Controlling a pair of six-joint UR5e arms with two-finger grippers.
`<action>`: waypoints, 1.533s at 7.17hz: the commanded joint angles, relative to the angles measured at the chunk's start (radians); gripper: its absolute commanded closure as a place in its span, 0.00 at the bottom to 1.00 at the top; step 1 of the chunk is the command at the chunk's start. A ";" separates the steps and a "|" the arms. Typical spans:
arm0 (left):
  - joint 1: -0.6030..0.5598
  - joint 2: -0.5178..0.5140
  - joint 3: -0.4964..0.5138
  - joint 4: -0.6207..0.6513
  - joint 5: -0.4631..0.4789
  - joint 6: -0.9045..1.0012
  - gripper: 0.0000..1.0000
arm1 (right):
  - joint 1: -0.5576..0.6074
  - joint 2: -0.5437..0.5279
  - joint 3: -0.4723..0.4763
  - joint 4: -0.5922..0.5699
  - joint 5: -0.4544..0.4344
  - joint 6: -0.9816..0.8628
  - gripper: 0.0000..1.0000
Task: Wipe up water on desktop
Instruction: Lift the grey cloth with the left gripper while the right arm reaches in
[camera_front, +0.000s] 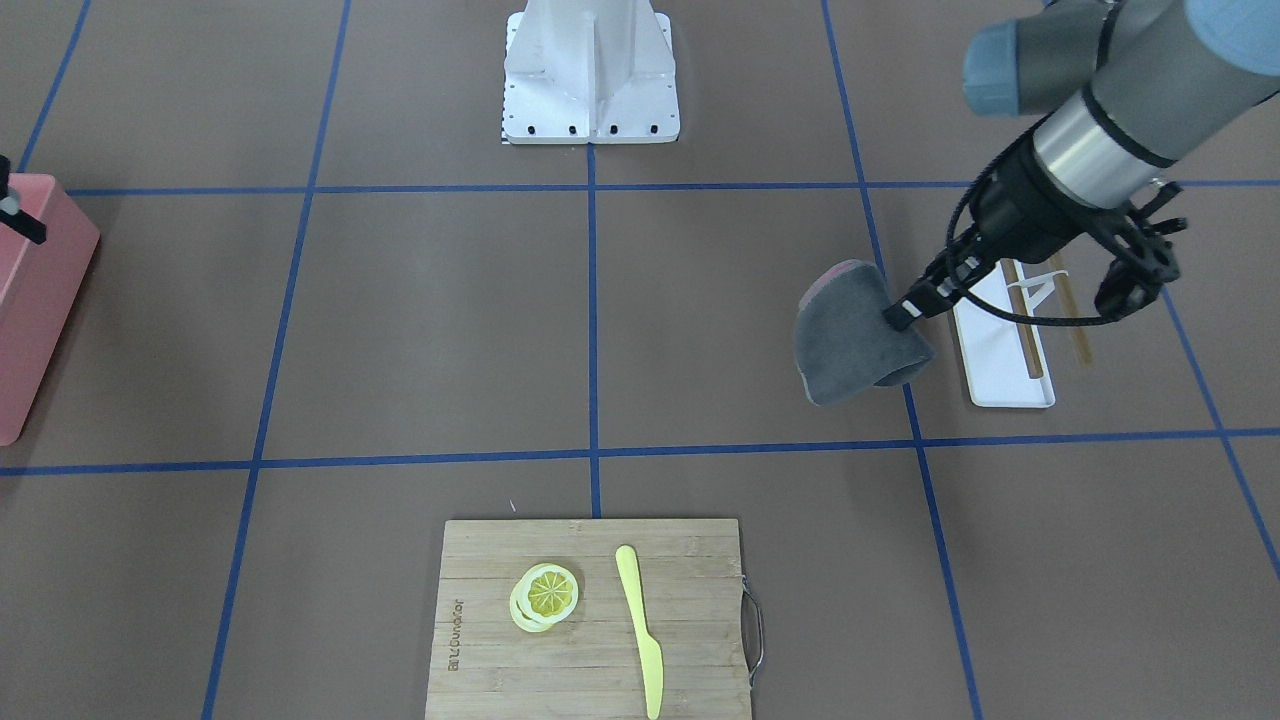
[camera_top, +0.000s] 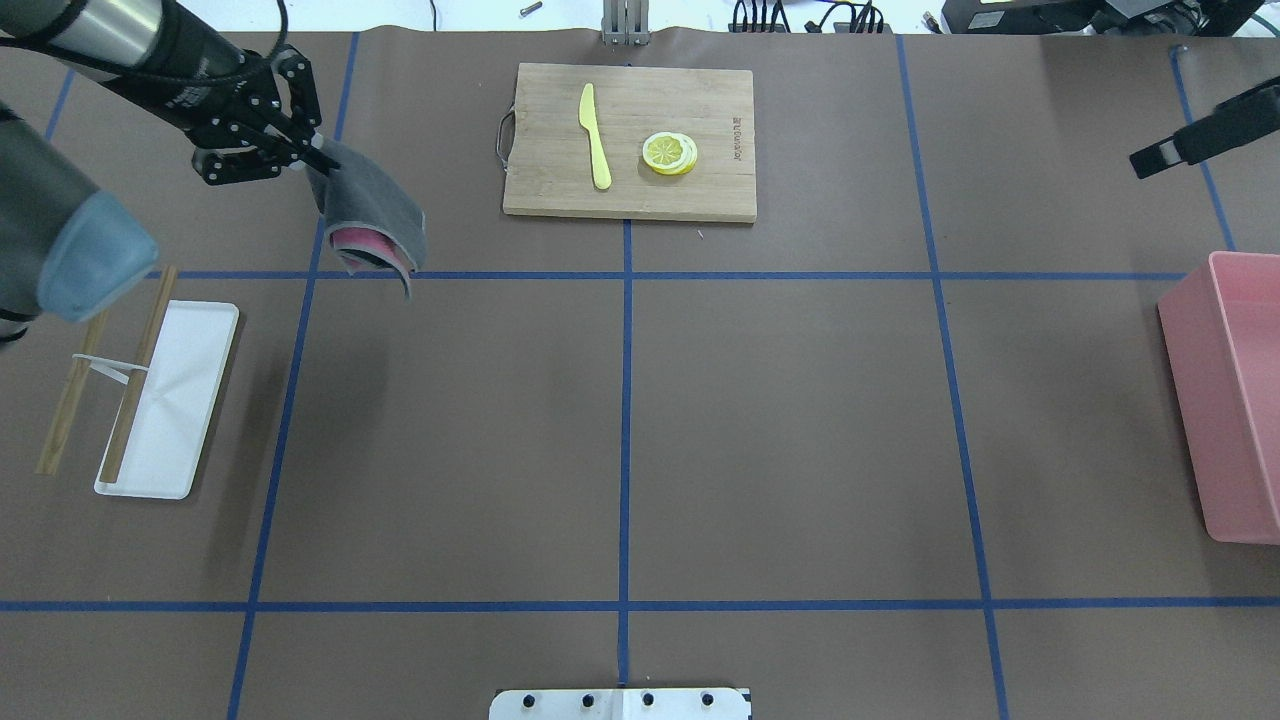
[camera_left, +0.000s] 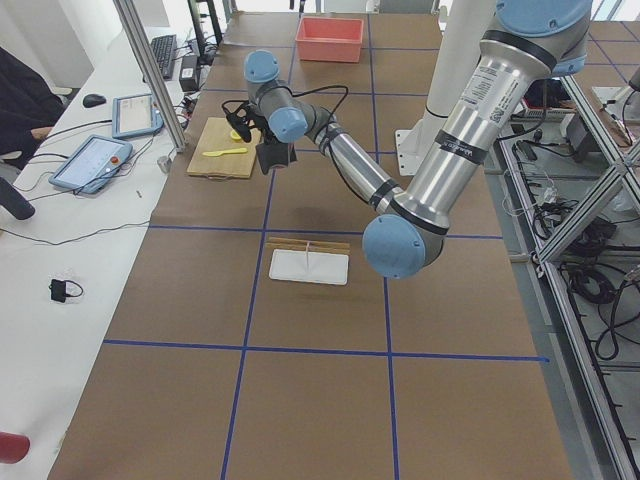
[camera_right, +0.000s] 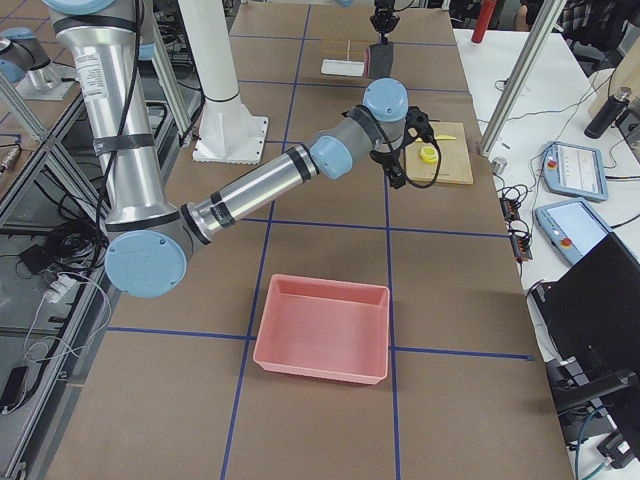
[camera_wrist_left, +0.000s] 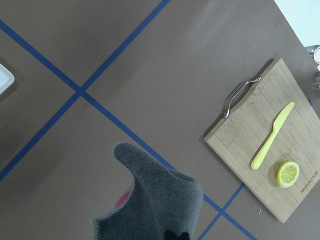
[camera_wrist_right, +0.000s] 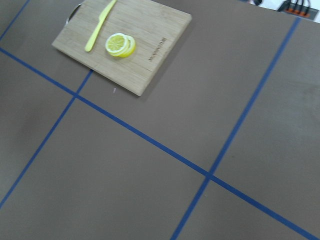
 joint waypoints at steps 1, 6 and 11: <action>0.052 -0.048 0.023 0.000 0.038 -0.083 1.00 | -0.129 0.114 -0.055 0.093 -0.019 0.005 0.00; 0.147 -0.194 0.066 -0.001 0.131 -0.447 1.00 | -0.475 0.180 -0.074 0.473 -0.478 0.340 0.00; 0.276 -0.321 0.114 -0.012 0.189 -0.824 1.00 | -0.634 0.203 -0.071 0.554 -0.633 0.450 0.00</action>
